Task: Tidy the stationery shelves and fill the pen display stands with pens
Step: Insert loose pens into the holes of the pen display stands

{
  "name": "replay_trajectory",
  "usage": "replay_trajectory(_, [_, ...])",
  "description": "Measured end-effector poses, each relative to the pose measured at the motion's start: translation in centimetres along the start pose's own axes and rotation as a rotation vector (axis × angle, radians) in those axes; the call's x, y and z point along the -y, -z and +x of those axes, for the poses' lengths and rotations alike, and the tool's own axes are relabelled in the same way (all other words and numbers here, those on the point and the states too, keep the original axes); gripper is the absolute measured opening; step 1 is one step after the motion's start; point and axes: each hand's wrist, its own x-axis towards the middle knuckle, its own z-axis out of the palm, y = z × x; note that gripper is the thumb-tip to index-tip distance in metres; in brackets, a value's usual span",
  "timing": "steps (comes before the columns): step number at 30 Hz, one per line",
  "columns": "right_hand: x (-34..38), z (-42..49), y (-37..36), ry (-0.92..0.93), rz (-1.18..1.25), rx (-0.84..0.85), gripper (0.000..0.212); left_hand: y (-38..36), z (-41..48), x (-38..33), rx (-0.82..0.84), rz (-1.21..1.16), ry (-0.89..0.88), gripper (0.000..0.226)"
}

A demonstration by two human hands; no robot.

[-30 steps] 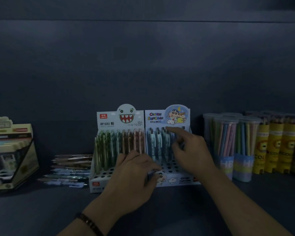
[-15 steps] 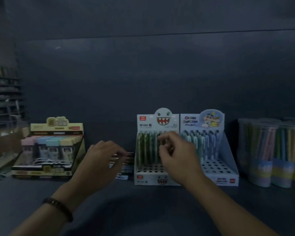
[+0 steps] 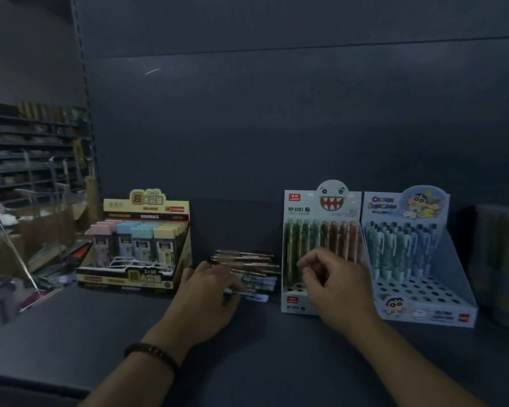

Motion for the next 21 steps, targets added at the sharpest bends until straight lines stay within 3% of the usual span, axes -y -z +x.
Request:
replay_trajectory(10, [0.3, -0.4, -0.2, 0.003, -0.004, 0.084, 0.022, -0.8, -0.1, 0.0, 0.057, -0.004, 0.03, 0.01])
replay_trajectory(15, [0.9, -0.7, -0.5, 0.08, -0.028, 0.119, 0.015, -0.1, 0.0, -0.7, -0.036, -0.096, -0.076, 0.013])
replay_trajectory(21, [1.2, -0.7, -1.1, 0.051, 0.128, 0.087, 0.01, 0.1, 0.2, -2.5, -0.126, -0.132, -0.159, 0.014])
